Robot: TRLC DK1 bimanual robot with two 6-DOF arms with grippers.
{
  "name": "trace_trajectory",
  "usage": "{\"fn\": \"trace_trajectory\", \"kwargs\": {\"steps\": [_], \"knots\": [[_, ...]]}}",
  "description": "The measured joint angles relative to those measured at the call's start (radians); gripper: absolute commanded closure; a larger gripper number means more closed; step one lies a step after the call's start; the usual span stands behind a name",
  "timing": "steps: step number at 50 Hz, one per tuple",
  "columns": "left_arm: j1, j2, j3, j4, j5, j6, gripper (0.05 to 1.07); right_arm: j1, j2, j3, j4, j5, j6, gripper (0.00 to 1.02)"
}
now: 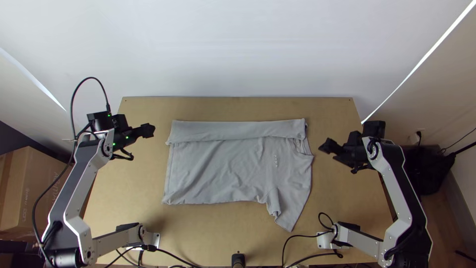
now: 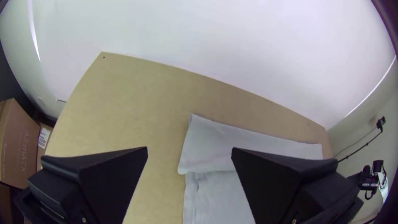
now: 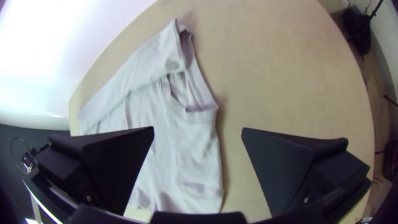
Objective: Fold the t-shirt
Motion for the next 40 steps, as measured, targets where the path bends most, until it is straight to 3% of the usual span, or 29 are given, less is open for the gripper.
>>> {"fn": "trace_trajectory", "kwargs": {"steps": [3, 9, 16, 20, 26, 40], "knots": [[0.0, -0.047, 0.0, -0.034, 0.008, 0.008, 0.1, -0.003, -0.007, -0.022, -0.069, -0.03, -0.037, 0.05], [0.001, -0.116, 0.006, -0.096, 0.015, 0.018, 0.1, -0.003, -0.003, -0.108, -0.143, -0.046, -0.1, 0.16], [0.002, -0.153, 0.015, -0.14, 0.015, 0.026, 0.1, -0.003, 0.005, -0.198, -0.157, -0.047, -0.143, 0.3], [0.002, -0.165, 0.016, -0.154, 0.015, 0.026, 0.1, -0.002, 0.01, -0.233, -0.161, -0.047, -0.158, 0.31], [0.002, -0.179, 0.024, -0.172, 0.015, 0.026, 0.1, 0.013, 0.019, -0.269, -0.162, -0.046, -0.174, 0.41], [0.007, -0.202, 0.032, -0.203, 0.015, 0.025, 0.1, 0.069, 0.032, -0.301, -0.164, -0.058, -0.185, 0.42]]}}
